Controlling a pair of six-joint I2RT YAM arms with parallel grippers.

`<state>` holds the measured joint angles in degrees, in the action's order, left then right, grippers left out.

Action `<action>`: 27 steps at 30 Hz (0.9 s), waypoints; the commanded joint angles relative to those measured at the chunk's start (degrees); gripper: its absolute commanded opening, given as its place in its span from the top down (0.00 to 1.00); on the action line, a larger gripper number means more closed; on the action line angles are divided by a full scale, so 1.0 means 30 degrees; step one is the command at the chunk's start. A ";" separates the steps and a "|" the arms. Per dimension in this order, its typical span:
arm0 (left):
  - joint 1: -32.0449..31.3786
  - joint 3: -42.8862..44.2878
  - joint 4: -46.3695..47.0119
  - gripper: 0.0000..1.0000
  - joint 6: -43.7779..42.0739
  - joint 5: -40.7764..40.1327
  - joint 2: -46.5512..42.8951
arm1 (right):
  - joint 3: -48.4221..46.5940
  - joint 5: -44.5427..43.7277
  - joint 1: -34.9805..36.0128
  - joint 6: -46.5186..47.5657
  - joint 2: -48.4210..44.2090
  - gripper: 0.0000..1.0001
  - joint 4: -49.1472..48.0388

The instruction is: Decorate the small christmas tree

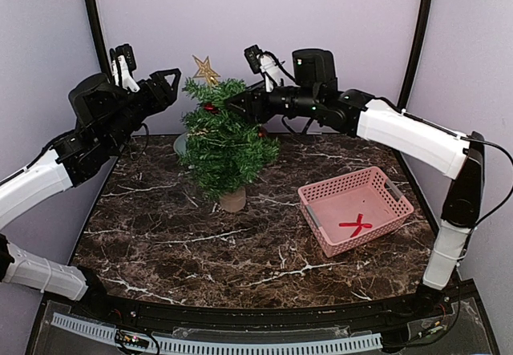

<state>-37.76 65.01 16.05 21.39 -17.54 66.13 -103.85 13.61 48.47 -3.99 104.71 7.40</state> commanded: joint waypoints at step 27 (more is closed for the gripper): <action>0.2975 -0.5137 -0.1512 0.28 0.2288 -0.0102 -0.2465 | 0.7626 -0.4371 -0.5988 -0.2903 -0.8228 0.21 1.2764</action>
<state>-29.67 51.59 11.73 26.44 -18.65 60.60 -83.05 4.80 32.21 -10.96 77.82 28.14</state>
